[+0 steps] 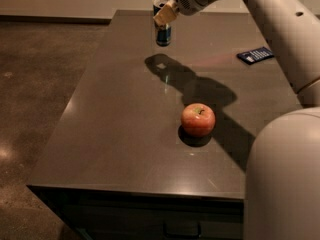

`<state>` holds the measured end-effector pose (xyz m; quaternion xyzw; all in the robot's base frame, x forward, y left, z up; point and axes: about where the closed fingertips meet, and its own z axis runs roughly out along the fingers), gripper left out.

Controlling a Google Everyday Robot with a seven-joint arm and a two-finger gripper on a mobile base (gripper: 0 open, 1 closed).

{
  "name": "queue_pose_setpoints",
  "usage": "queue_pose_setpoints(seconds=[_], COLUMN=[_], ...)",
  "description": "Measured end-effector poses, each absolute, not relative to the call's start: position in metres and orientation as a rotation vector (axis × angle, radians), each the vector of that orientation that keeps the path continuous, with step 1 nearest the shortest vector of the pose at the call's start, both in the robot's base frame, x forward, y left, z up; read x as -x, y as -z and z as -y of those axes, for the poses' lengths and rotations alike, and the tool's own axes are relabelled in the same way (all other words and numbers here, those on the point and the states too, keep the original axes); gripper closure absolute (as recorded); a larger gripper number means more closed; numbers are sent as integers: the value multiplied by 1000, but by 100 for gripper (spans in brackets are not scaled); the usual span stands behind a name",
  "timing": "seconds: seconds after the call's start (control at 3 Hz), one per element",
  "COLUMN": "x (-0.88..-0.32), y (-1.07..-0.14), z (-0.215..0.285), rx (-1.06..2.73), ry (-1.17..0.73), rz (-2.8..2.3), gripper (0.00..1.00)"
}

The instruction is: Pick redbull can

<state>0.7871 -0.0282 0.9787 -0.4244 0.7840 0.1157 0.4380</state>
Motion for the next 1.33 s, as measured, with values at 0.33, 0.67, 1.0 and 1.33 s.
queue_pose_setpoints(seconds=[0.33,0.67,1.0,1.33], x=[-769,-753,-739,-738], y=[-1003,-1022,-1037,-1037], z=[25,24,20,20], rx=[1136,1206,1269,1278], ry=[-284,-281,-283,-284], rz=[-1898,-1865,-1835,-1835], gripper=[100,100,100,100])
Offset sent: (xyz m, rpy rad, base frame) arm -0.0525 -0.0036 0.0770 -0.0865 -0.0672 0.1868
